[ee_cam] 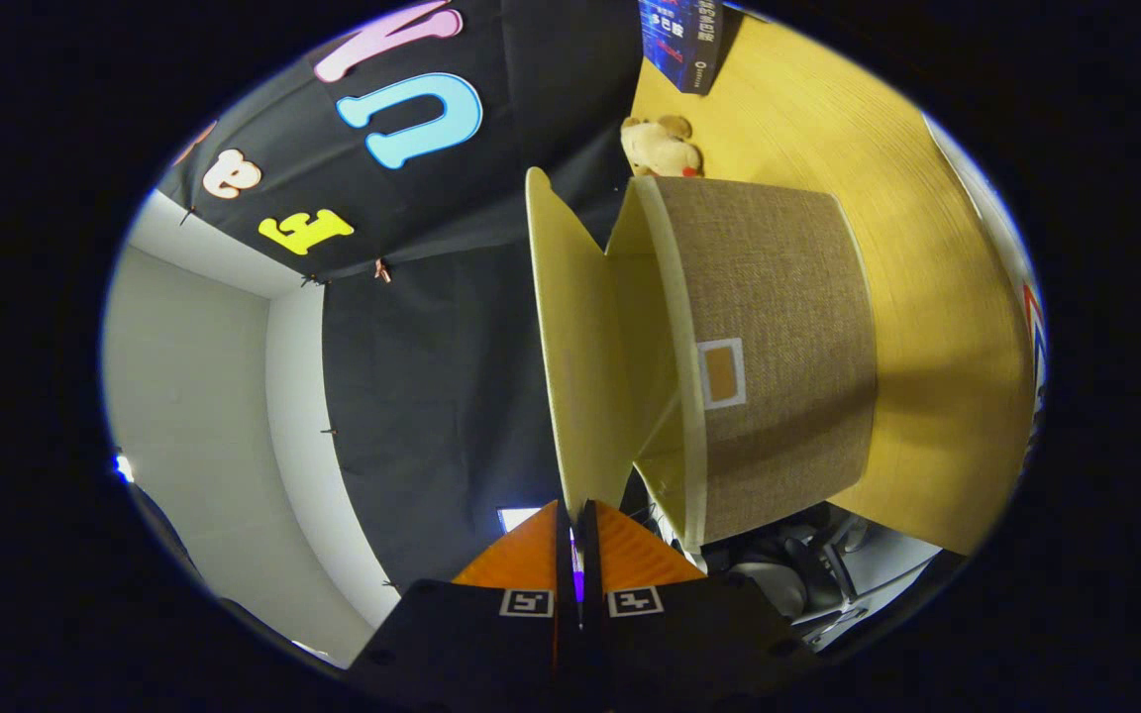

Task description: Open the storage box then place both shoes into the box .Put the left shoe in first, then the right shoe, with the right side of both shoes facing outward in a uniform manner.

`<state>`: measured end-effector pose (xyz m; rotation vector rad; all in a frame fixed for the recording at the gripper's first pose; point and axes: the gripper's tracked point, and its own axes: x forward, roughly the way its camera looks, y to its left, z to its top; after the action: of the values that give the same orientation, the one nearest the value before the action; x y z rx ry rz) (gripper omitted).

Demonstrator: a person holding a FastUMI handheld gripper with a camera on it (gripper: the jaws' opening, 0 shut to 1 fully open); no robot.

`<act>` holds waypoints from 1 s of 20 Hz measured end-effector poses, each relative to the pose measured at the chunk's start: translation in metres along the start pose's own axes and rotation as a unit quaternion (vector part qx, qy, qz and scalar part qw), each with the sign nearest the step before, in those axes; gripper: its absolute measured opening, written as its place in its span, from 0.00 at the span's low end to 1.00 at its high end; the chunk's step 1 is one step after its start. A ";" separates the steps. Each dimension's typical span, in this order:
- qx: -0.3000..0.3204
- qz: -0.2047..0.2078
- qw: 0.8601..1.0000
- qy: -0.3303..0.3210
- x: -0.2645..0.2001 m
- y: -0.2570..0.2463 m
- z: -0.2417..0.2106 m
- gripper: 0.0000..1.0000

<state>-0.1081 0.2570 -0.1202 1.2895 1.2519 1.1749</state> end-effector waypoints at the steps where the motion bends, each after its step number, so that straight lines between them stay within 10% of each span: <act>1: -0.003 -0.004 1.000 -0.002 0.002 0.004 -0.001 0.05; 20: -0.088 -0.066 0.993 -0.029 0.161 0.118 -0.006 0.05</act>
<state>-0.1022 0.4153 0.0007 1.0868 1.1468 1.1188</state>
